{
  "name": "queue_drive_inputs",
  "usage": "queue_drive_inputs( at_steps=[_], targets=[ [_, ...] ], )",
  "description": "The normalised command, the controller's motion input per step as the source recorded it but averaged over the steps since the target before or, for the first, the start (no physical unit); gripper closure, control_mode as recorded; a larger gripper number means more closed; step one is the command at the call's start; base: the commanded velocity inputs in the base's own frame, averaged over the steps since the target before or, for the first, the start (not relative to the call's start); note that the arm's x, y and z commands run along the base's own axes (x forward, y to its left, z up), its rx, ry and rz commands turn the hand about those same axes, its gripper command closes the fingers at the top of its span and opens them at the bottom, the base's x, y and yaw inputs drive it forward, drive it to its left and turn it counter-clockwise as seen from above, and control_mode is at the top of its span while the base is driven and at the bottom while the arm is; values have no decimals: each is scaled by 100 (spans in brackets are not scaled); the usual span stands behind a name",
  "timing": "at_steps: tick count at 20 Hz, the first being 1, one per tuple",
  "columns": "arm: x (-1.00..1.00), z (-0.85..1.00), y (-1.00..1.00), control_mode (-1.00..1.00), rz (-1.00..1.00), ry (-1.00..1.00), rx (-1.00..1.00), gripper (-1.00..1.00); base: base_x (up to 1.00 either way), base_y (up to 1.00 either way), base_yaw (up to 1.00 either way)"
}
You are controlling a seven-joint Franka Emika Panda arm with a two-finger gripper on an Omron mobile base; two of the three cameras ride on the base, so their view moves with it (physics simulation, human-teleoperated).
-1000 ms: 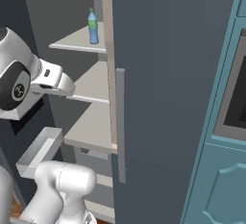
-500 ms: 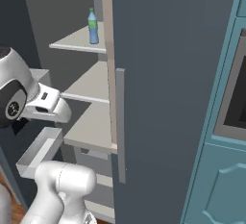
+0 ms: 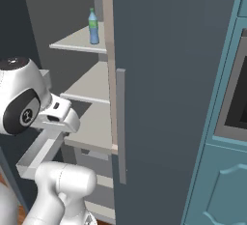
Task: Take the bottled waters from the counter and place them in the freezer to freeze. Close the freezer door after placing the bottles.
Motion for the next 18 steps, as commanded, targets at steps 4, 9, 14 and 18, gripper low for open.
queue_drive_inputs(
  at_steps=[4,9,14,18],
  targets=[
    [0,-1,0,-100,0,0,0,-100,0,0,0],
    [0,0,0,-100,0,0,0,-100,0,0,0],
    [-9,0,0,-100,0,0,0,-100,0,0,0],
    [-8,0,0,100,0,0,0,-100,-44,0,0]
  ],
)
